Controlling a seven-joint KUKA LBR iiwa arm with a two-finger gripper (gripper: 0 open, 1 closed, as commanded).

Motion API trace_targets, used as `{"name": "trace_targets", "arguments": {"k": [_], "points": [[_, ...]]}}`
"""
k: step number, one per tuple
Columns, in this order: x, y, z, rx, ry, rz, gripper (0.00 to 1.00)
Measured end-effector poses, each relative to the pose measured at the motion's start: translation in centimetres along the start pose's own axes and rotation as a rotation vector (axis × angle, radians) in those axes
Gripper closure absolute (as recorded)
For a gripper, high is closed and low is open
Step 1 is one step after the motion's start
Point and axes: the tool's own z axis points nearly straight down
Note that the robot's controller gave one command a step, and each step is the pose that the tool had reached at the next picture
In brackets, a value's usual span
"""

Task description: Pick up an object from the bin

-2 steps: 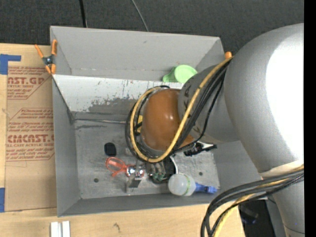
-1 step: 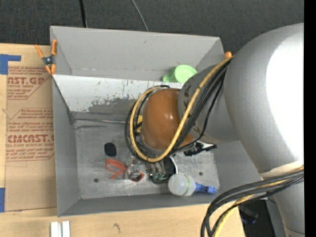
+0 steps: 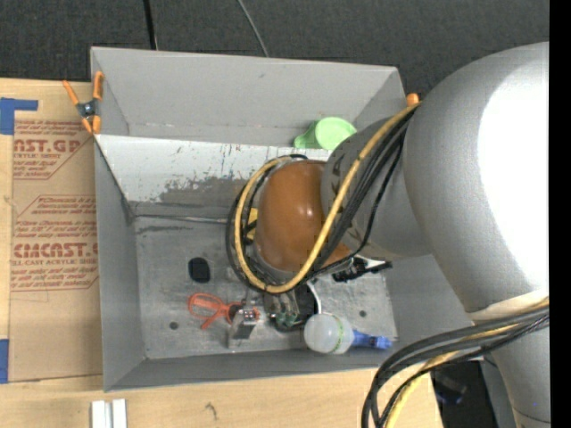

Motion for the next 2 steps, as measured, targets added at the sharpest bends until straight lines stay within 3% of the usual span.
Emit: {"name": "trace_targets", "arguments": {"k": [1, 2], "points": [[0.01, 0.03, -0.16, 0.0, 0.003, -0.001, 1.0], [0.0, 0.0, 0.0, 0.0, 0.0, 0.0, 0.0]]}}
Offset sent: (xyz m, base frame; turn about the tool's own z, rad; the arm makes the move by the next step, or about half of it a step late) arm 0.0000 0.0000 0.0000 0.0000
